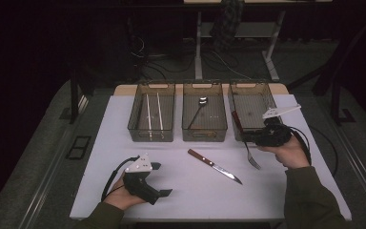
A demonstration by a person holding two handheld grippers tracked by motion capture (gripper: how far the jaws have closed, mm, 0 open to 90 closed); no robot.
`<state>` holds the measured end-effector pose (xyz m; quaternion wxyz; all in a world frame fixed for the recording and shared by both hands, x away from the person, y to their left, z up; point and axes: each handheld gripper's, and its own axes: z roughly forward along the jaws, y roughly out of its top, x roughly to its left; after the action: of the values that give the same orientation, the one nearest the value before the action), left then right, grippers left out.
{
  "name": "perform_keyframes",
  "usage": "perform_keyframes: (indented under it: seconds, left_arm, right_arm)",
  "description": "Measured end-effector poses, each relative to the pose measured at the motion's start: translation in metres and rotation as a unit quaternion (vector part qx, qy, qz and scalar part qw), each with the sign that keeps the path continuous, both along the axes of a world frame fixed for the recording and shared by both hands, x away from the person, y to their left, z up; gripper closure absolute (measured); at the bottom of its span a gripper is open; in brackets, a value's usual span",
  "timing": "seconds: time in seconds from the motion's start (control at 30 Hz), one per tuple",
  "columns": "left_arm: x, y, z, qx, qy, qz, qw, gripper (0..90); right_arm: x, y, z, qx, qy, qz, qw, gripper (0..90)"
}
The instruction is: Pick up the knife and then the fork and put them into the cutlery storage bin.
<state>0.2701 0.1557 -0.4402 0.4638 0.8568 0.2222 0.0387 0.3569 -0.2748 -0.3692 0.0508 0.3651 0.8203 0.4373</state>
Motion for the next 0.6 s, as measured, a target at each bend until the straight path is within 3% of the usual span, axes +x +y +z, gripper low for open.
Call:
perform_keyframes:
  seconds: [0.3,0.6]
  left_arm:
    - [0.002,0.003,-0.001,-0.003,0.003,0.005,1.0000,0.0]
    - [0.002,0.004,0.000,-0.004,0.001,0.009,1.0000,0.0]
  right_arm:
    - [-0.003,-0.009,0.008,0.029,-0.048,-0.031,0.9979,76.6]
    - [-0.004,-0.019,0.015,0.049,-0.074,-0.059,0.9944,76.6]
